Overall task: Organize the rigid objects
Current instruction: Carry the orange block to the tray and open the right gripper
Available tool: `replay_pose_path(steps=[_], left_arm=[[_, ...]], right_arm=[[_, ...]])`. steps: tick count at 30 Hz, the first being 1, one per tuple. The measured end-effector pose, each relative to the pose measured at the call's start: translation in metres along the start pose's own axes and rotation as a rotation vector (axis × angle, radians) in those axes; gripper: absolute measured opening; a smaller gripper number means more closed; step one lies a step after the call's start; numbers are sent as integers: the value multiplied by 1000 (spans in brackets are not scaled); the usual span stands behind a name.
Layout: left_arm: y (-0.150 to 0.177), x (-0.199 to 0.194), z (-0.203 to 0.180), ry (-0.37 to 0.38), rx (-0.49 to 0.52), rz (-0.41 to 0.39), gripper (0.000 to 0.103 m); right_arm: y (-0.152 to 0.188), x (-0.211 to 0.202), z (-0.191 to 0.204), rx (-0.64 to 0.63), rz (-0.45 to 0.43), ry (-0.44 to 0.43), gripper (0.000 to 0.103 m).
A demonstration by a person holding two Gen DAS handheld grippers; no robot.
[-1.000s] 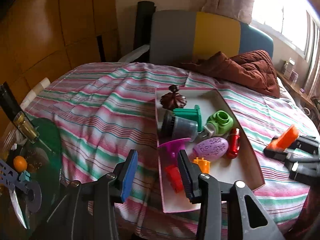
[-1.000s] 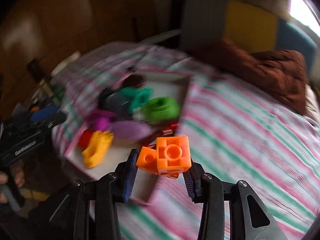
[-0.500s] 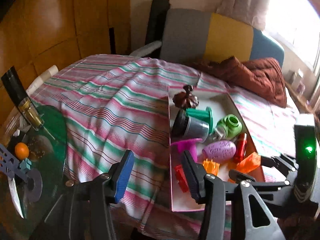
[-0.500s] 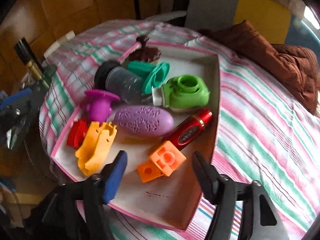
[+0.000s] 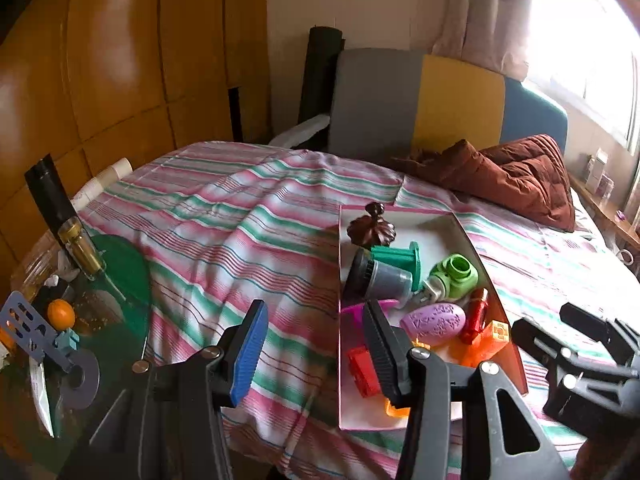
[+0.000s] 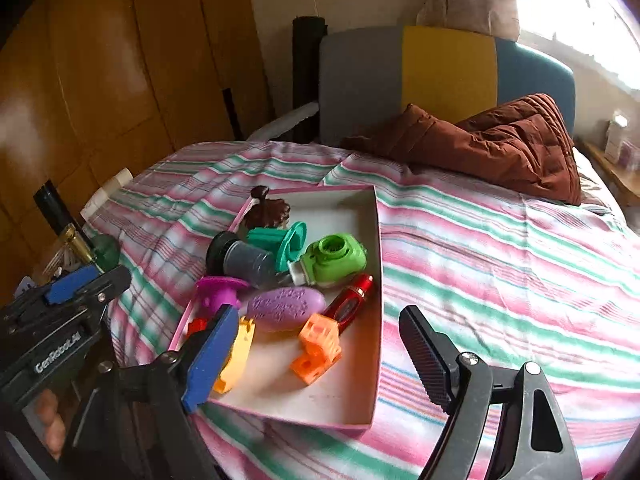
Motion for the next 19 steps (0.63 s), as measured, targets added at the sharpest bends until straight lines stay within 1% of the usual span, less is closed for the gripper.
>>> replay_pose_path(steps=[7,11,13,15,17,19], left_arm=[[9,-1,-6,19,25,35,49],[11,-4,-8,11,39,18,49],[11,-6,-7,14,30,10,46],[10,-7,-6,4,33,-4,45],[10,-8,-4,7,27,-4,45],[10,-8,-3,-6,30,-7,45]], right_arm=[[21,-1,3,0,12,19,83],[27,-3,2,6,18,24,83],[28,-3,3,9,17,25,83],[27,-4,4,8,13,27,83],[25,-4,5,2,8,33,83],[24,-6,6,-2,3,36,83]])
Point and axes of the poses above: each gripper's, at about its wrist camera, not at the fingertips, and x roughly the way its jaws point, z to its left, y to its underside, the point moved 4 cm from there along x, roughly the way its jaws point, and after that the axes turned 2 degrees about -x, right-handed, at the moved point
